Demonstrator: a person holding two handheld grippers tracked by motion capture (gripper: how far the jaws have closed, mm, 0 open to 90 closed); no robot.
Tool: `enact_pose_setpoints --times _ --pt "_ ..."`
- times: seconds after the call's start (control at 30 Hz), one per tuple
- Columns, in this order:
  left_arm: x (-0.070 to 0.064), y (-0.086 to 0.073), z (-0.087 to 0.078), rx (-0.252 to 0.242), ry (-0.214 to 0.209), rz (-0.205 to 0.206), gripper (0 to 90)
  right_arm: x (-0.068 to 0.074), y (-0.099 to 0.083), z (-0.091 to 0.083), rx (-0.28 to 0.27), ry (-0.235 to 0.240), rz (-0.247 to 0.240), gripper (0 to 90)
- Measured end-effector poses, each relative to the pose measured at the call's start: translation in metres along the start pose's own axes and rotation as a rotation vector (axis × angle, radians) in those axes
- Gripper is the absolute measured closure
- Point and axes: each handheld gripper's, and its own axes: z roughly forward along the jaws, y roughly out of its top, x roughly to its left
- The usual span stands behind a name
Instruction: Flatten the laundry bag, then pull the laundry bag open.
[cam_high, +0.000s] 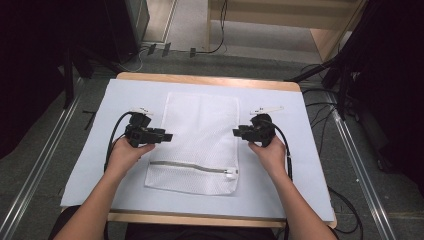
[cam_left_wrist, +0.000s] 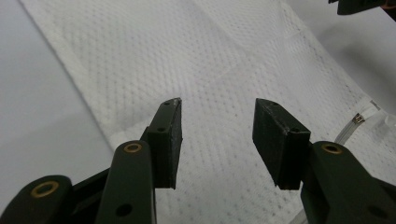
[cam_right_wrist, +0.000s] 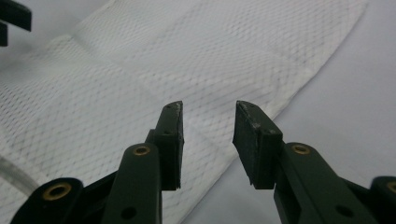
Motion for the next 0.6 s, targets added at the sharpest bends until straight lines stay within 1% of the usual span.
enact_pose_setpoints --times 0.2,0.3,0.37,0.47,0.5,0.6 --pt "-0.009 0.008 0.008 0.012 -0.022 0.043 53.1 0.012 -0.016 -0.006 0.009 0.015 -0.023 64.6" --pt "-0.015 0.011 0.013 0.017 -0.032 0.057 52.7 0.017 -0.023 -0.01 0.007 0.031 -0.019 63.6" --pt "-0.019 0.013 0.017 0.027 -0.041 0.071 52.8 0.02 -0.029 -0.013 0.006 0.039 -0.028 63.7" --pt "-0.028 0.014 0.023 0.04 -0.058 0.099 55.5 0.025 -0.037 -0.017 -0.003 0.05 -0.044 66.3" --pt "-0.031 0.015 0.025 0.04 -0.057 0.11 56.2 0.027 -0.039 -0.019 -0.005 0.056 -0.043 67.3" --pt "-0.043 0.016 0.03 0.037 -0.088 0.124 56.9 0.032 -0.044 -0.022 0.009 0.061 -0.036 72.5"
